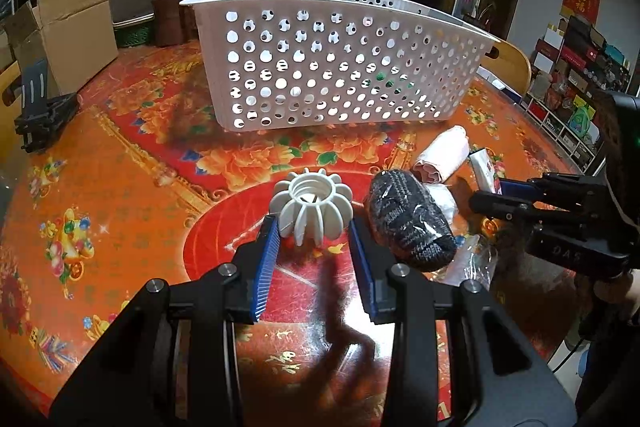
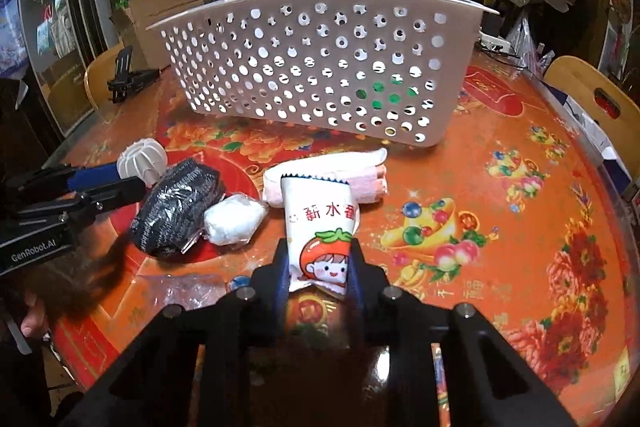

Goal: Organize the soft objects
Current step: 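Carry the silicone piece and tomato packet into the basket while both tools release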

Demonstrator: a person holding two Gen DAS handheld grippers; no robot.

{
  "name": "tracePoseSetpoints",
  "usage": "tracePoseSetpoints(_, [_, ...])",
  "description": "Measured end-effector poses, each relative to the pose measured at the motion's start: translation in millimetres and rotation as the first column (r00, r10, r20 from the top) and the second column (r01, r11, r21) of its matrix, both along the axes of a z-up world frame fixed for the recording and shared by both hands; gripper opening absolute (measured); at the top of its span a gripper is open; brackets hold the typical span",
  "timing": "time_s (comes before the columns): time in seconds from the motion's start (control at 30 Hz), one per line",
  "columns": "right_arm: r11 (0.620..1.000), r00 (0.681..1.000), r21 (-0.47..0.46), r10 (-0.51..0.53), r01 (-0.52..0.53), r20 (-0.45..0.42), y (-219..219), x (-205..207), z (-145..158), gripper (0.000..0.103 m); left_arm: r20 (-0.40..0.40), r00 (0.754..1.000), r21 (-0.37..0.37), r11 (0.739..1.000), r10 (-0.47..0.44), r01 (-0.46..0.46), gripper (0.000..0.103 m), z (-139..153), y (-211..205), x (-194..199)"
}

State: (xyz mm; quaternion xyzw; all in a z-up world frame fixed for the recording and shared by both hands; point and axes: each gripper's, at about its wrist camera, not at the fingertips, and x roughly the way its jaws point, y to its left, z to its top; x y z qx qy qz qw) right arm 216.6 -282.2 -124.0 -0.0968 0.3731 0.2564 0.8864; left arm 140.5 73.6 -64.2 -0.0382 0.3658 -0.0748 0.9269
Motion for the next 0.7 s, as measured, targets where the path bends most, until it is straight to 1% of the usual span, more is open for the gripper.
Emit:
tracePoseSetpoints(0.17, [1.000,1.000,0.027,-0.001,0.001,0.022,-4,-5,6,0.023,0.035,0.999,-0.006,1.000,0.000,0.000,0.033,4,2,-6])
tracePoseSetpoints(0.4, [0.999,0.998,0.038,-0.018,0.016,0.054,-12,-14,19,0.023,0.072,0.997,-0.012,1.000,0.017,-0.016,0.033,13,4,-15])
tracePoseSetpoints(0.53, [0.998,0.997,0.049,-0.033,0.030,0.070,-21,-15,29,0.023,0.111,0.994,0.001,1.000,0.015,-0.015,0.033,31,1,-25])
tracePoseSetpoints(0.7, [0.998,0.993,0.062,-0.037,0.030,0.115,-27,-18,52,0.023,0.157,0.988,0.023,1.000,0.012,-0.016,0.033,58,-1,-34])
